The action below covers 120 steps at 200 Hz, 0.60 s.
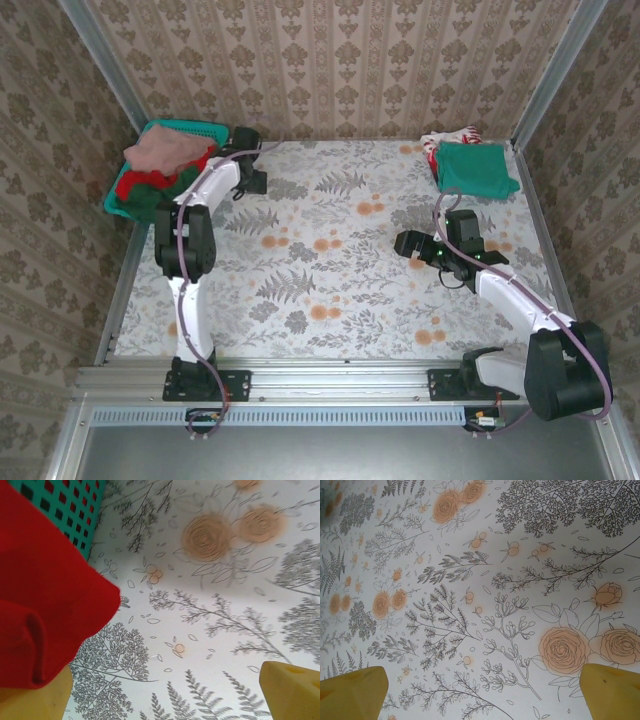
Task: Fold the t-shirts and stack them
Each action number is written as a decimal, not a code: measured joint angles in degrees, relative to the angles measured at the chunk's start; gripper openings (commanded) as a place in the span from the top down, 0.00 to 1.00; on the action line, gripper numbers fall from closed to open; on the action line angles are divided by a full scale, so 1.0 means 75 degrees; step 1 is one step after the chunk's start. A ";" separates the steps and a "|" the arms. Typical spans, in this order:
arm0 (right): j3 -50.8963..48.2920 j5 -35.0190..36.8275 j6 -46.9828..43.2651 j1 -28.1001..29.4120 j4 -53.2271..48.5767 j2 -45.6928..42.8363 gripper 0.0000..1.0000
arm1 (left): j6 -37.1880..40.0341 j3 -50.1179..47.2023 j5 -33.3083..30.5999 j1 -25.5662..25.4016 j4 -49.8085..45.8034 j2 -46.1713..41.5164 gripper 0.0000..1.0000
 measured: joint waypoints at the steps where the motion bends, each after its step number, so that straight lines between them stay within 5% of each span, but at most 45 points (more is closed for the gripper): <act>1: 0.0000 0.0000 0.0000 0.0000 -0.0006 0.0000 0.00 | 0.0000 0.0009 0.0006 -0.0009 -0.0006 -0.0017 0.00; 57: -0.0003 0.0000 0.0000 0.0009 -0.0154 -0.0283 0.00 | -0.0061 -0.1265 0.0321 0.0114 0.0012 -0.2576 0.00; 85: -0.0061 -0.0003 0.0000 0.0015 -0.0128 -0.0297 0.00 | -0.0178 -0.1332 0.0431 0.1177 -0.0047 -0.3258 0.18; 120: -0.0114 -0.0006 0.0003 0.0015 -0.0102 -0.0297 0.00 | -0.0181 -0.1475 0.0673 0.2215 -0.0195 -0.2512 0.32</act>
